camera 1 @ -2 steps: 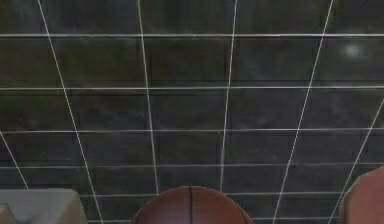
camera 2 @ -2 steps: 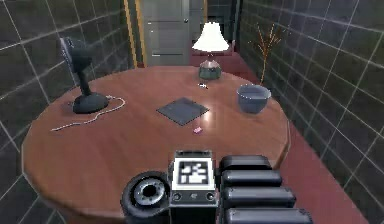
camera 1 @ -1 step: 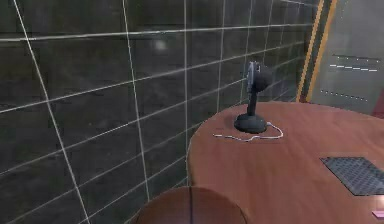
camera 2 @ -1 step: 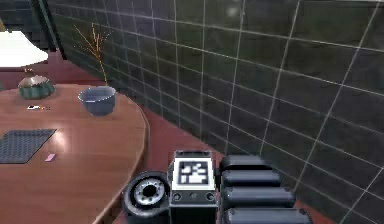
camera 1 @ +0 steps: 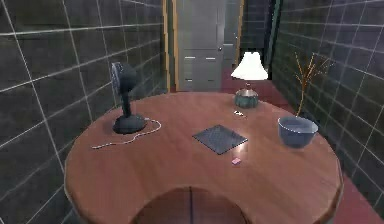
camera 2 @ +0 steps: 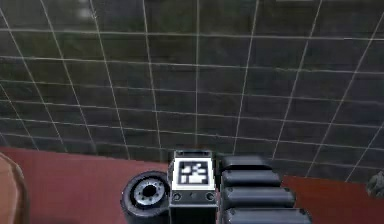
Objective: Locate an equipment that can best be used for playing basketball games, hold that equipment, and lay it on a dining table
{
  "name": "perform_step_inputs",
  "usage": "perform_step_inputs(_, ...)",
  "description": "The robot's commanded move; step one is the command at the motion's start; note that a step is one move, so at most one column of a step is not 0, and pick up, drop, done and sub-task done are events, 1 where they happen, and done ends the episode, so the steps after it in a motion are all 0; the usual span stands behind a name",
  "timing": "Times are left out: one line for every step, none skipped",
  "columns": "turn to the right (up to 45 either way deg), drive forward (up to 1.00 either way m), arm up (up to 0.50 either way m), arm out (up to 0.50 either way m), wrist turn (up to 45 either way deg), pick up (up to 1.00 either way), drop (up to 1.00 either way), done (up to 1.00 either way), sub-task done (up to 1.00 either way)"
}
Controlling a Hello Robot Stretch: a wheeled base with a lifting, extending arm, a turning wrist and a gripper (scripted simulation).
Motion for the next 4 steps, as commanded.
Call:
perform_step_inputs(-45.0,0.0,0.0,0.0,0.0,0.0,0.0,0.0,0.0)
perform_step_inputs(-30.0,0.0,0.0,0.0,0.0,0.0,0.0,0.0,0.0)
perform_step_inputs(45.0,0.0,0.0,0.0,0.0,0.0,0.0,0.0,0.0)
perform_step_inputs(24.0,0.0,0.0,0.0,0.0,0.0,0.0,0.0,0.0)
